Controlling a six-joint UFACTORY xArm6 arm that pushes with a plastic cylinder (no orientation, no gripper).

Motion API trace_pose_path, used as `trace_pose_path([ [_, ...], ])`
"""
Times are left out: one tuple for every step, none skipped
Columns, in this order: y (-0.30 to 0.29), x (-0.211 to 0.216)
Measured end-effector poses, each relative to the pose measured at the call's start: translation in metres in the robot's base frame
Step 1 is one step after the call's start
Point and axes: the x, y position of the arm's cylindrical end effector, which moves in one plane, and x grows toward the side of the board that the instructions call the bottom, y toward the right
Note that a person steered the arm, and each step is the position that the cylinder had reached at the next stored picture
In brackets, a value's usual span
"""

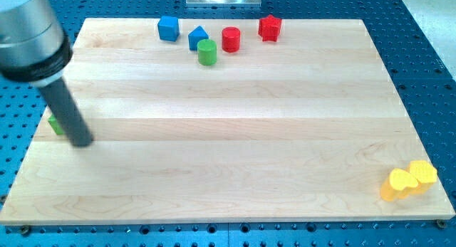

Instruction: Move the green star vertically below the green circle

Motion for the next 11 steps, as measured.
trace_pose_path([
  [-0.058, 0.006],
  [-0.067, -0.041],
  [-0.016, -0.083],
  [0.063, -0.118],
  [0.01, -0.135],
  [-0.028, -0.103],
  [0.015, -0.077],
  [0.052, -0.069],
  [0.014, -0.047],
  [0.078, -0.043],
  [0.136, -0.078],
])
